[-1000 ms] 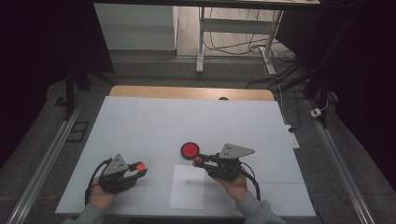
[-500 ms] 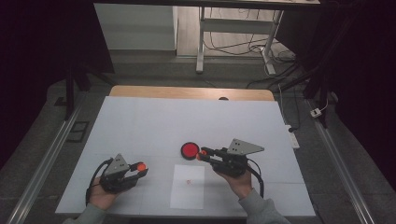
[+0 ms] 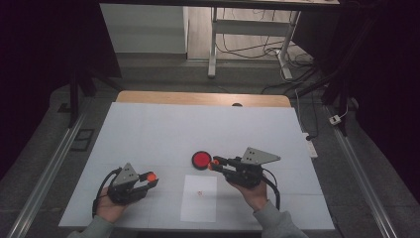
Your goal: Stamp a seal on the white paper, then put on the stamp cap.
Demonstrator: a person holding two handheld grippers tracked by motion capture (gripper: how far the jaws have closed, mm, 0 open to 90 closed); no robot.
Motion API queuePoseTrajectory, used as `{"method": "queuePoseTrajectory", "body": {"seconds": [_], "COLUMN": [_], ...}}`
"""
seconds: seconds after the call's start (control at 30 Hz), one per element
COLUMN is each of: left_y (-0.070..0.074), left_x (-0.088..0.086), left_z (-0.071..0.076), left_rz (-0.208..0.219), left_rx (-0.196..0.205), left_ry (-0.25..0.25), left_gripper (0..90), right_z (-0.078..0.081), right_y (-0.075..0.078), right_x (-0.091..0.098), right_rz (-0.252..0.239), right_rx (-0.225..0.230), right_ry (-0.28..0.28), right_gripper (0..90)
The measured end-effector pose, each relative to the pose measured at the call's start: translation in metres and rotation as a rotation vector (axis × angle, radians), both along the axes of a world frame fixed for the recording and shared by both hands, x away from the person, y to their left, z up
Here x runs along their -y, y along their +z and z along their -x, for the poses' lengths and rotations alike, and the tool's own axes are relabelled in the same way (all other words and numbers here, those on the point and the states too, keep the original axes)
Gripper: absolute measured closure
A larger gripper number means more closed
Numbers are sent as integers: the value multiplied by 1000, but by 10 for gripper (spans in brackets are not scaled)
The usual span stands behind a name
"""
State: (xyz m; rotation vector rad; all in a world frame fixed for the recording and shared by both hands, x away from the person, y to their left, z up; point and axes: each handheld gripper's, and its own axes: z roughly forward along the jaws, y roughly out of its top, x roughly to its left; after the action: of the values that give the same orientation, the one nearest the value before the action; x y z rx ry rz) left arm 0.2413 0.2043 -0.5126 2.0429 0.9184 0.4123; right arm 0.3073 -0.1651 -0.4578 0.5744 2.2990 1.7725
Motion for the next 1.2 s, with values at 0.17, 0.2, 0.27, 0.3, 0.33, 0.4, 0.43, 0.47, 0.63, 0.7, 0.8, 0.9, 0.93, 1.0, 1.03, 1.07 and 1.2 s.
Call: {"method": "queuePoseTrajectory", "body": {"seconds": [0.17, 0.2, 0.27, 0.3, 0.33, 0.4, 0.43, 0.47, 0.63, 0.7, 0.8, 0.9, 0.93, 1.0, 1.03, 1.07, 1.2], "left_y": [0, 0, 1, 2, 2, 3, 3, 3, 4, 4, 5, 5, 6, 6, 7, 7, 9], "left_x": [2, 3, 4, 5, 7, 9, 10, 11, 18, 21, 26, 30, 31, 33, 34, 37, 42], "left_z": [-2, -2, -3, -3, -3, -5, -5, -6, -10, -12, -15, -18, -18, -19, -20, -20, -21], "left_rz": [-1, -2, -3, -2, -3, -5, -4, -6, -12, -13, -19, -18, -19, -19, -21, -17, -22], "left_rx": [-2, -1, 2, 5, 6, 7, 7, 6, 12, 13, 15, 15, 15, 16, 18, 18, 24], "left_ry": [-2, -3, -7, -9, -13, -17, -18, -22, -35, -39, -50, -55, -57, -63, -66, -70, -86], "left_gripper": [644, 644, 644, 644, 644, 644, 644, 644, 644, 644, 644, 644, 644, 644, 644, 644, 644], "right_z": [-1, -1, -1, -1, -1, 0, 0, 0, 0, 0, 0, -1, -1, -1, -1, -1, -1], "right_y": [1, 1, 1, 1, 1, 2, 2, 3, 2, 2, 2, 2, 2, 1, 1, 1, 1], "right_x": [1, 1, 1, 1, 0, 0, 0, 0, 0, 0, 0, 0, -1, -1, -1, -2, -2], "right_rz": [2, 3, 3, 0, -2, -1, -3, -3, -3, -3, -2, 2, 2, 5, 5, 6, 10], "right_rx": [-4, -5, -5, -6, -5, -1, -2, -2, -4, -4, -4, -8, -9, -10, -11, -12, -13], "right_ry": [3, 4, 3, 4, 4, 5, 5, 6, 6, 7, 6, 7, 7, 9, 9, 9, 13], "right_gripper": [722, 722, 723, 722, 722, 722, 722, 722, 722, 722, 722, 722, 722, 722, 722, 722, 722]}}
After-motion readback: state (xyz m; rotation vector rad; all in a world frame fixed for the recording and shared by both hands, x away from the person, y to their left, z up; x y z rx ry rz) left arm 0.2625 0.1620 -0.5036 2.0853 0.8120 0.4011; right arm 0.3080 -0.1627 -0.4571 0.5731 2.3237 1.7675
